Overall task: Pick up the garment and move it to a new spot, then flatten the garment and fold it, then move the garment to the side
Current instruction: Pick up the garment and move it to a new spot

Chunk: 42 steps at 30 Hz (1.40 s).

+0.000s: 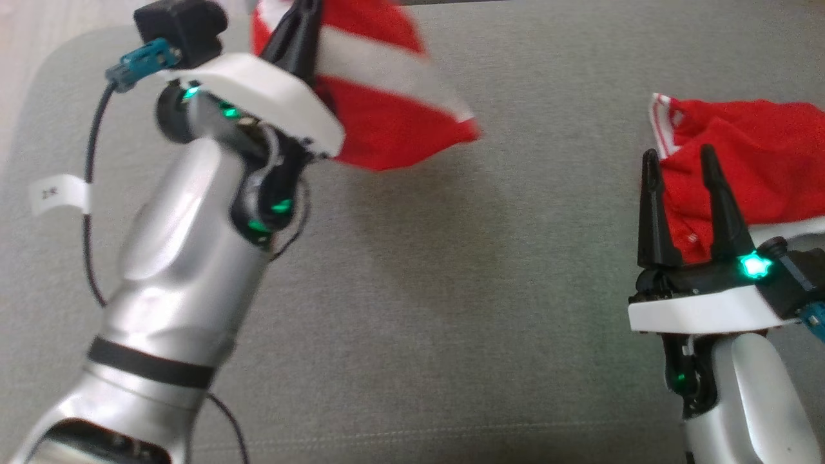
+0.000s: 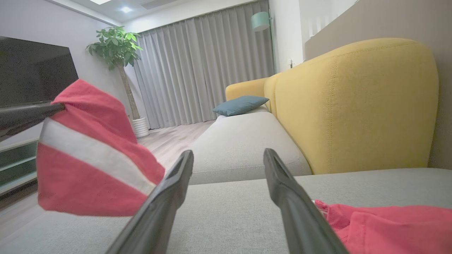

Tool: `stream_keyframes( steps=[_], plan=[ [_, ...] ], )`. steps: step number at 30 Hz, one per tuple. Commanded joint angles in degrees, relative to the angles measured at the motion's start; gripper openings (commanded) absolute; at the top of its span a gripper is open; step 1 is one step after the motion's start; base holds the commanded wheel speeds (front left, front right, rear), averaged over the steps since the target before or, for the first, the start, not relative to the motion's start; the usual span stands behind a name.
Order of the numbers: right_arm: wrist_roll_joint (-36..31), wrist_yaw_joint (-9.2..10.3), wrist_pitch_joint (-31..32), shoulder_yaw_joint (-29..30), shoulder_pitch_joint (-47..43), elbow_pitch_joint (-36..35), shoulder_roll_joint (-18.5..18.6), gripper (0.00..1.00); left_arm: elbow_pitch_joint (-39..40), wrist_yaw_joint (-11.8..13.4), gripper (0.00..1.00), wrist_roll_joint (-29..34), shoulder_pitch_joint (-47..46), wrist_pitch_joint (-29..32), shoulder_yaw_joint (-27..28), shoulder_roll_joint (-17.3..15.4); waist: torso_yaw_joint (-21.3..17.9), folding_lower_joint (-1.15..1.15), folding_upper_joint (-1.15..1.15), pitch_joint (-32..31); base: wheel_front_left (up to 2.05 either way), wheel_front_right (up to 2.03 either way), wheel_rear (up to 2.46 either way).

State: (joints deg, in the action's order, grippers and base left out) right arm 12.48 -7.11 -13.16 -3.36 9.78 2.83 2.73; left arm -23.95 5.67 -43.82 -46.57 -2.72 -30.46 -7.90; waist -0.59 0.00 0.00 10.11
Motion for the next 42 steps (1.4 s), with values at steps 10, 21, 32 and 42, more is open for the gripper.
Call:
stream_keyframes(
  steps=[10,21,32,42],
  plan=[
    [1.05,-0.37,-1.3,-2.08,0.93,-1.05,0.15,1.0,3.77,6.66,0.0,0.36,2.28,-3.45,0.7,2.73,-4.23,0.0,0.0,0.9,0.0,0.0,0.0],
    [0.87,-0.37,-1.63,-2.51,1.16,-0.31,0.15,1.0,-11.3,5.28,0.0,6.33,6.04,-6.67,-7.03,2.49,-5.93,0.0,0.0,2.69,0.0,0.0,0.0],
    [0.56,-0.37,-1.72,-2.92,0.87,0.88,0.15,1.0,-15.9,4.34,1.0,7.41,3.54,-10.54,-7.24,2.99,-4.46,0.0,0.0,1.88,0.0,0.0,0.0],
    [-0.55,-0.37,-1.32,-1.68,-0.19,1.31,0.15,1.0,-9.69,5.21,1.0,9.41,5.39,-12.17,-4.03,-1.34,-0.87,0.0,0.0,-0.05,0.0,0.0,0.0]
  ],
)
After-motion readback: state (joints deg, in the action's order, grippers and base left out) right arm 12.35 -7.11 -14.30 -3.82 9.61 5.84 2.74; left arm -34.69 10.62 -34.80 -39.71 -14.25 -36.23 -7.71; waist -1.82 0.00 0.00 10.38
